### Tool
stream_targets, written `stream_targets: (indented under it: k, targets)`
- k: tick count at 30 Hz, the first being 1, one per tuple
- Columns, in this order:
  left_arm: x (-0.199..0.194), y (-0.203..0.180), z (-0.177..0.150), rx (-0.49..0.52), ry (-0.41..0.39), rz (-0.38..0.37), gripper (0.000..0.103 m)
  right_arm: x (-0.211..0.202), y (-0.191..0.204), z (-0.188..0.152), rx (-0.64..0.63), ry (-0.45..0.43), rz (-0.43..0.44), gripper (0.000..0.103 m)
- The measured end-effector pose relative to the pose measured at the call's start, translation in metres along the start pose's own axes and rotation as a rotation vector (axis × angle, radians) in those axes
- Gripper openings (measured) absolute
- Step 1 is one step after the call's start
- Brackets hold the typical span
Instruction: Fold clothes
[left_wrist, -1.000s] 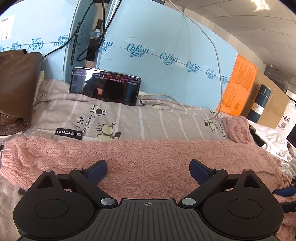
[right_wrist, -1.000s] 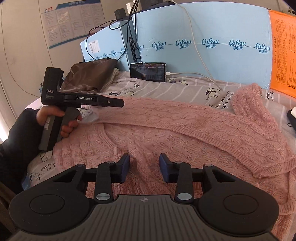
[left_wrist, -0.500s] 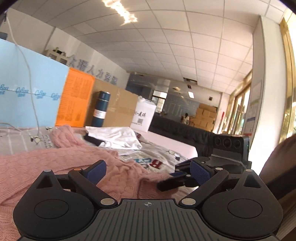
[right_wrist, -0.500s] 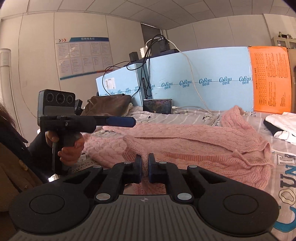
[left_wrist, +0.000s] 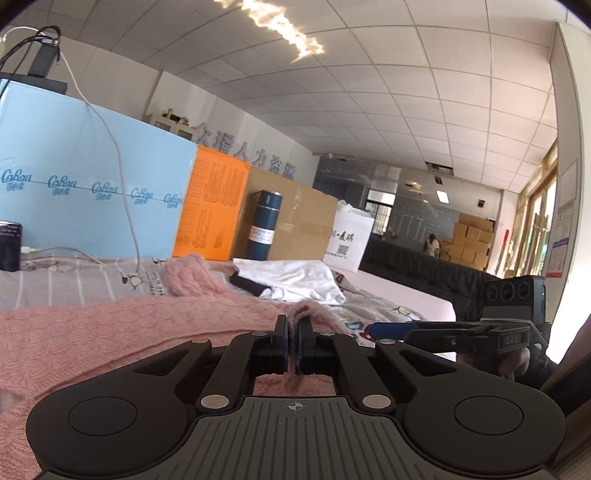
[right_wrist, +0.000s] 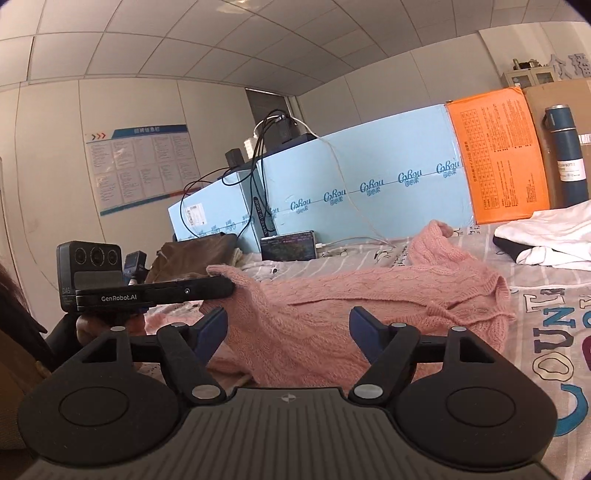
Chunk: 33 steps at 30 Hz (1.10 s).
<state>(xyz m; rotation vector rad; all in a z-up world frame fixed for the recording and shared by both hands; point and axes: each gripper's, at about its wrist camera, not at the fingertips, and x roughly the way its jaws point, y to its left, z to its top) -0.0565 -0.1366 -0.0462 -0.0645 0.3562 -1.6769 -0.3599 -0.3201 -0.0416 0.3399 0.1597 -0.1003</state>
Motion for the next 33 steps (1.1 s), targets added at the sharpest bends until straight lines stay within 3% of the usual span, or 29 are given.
stream_targets:
  k: [8,12,17,18,19,21,23,26,30,33]
  targets:
    - [0.025,0.015,-0.011,-0.037,0.21,0.191,0.005,0.022,-0.012,-0.004,0.056,0.089,-0.061,0.072]
    - [0.031,0.019,-0.014,-0.047,0.286,0.253,0.013,0.037,-0.017,-0.006,0.073,0.148,-0.087,0.072]
    - [0.038,0.016,-0.012,0.012,0.346,0.324,0.039,0.045,-0.025,-0.012,0.098,0.191,-0.12,0.072]
    - [0.04,0.014,-0.01,0.049,0.357,0.344,0.05,0.047,-0.027,-0.013,0.103,0.199,-0.126,0.072]
    - [0.042,0.01,-0.009,0.096,0.37,0.367,0.068,0.048,-0.029,-0.014,0.107,0.208,-0.132,0.072]
    - [0.046,0.002,-0.009,0.209,0.393,0.408,0.077,0.046,-0.028,-0.011,0.097,0.199,-0.118,0.073]
    - [0.045,0.001,-0.003,0.251,0.387,0.392,0.077,0.04,-0.026,-0.002,0.069,0.154,-0.08,0.073]
    - [0.037,0.01,0.018,0.231,0.295,0.383,0.08,0.03,-0.028,0.019,0.035,0.061,-0.075,0.075]
    - [0.029,0.032,0.047,0.164,0.123,0.434,0.087,0.033,-0.046,0.056,0.015,-0.04,-0.158,0.076]
    - [0.019,0.058,0.055,0.043,0.016,0.48,0.087,0.048,-0.066,0.082,0.054,-0.073,-0.228,0.076]
